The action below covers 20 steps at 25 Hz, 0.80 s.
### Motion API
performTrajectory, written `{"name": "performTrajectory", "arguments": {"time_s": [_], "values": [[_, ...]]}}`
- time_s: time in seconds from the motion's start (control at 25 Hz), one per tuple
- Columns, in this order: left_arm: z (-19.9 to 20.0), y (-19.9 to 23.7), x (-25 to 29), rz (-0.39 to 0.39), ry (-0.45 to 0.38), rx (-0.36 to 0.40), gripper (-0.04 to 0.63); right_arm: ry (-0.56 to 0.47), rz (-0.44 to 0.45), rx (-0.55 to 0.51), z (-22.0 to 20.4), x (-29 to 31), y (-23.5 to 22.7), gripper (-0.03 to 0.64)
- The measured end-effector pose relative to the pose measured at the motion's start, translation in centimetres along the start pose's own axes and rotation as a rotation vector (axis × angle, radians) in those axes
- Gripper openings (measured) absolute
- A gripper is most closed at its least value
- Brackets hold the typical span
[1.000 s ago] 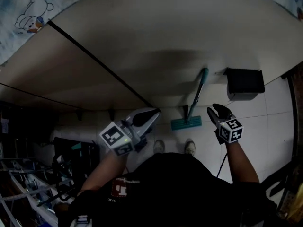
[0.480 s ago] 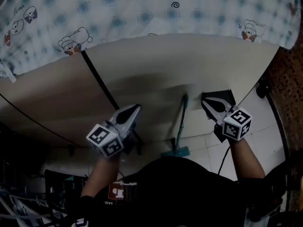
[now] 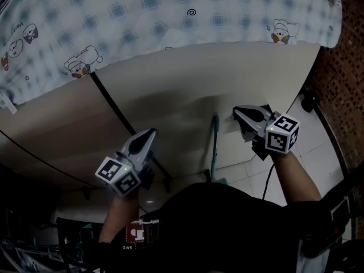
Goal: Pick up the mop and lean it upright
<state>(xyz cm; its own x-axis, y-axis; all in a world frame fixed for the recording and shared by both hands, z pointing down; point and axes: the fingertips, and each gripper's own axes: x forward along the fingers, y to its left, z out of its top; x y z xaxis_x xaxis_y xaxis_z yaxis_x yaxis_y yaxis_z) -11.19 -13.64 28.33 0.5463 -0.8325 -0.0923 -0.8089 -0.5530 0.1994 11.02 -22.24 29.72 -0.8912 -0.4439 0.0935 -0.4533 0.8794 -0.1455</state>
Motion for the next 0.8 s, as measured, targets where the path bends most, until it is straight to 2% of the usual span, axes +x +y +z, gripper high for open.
{"name": "performTrajectory", "arguments": {"time_s": [0.8], "values": [[-0.33, 0.50, 0.52, -0.003, -0.005, -0.009, -0.001, 0.016, 0.007, -0.024, 0.01, 0.51, -0.13, 0.012]]}}
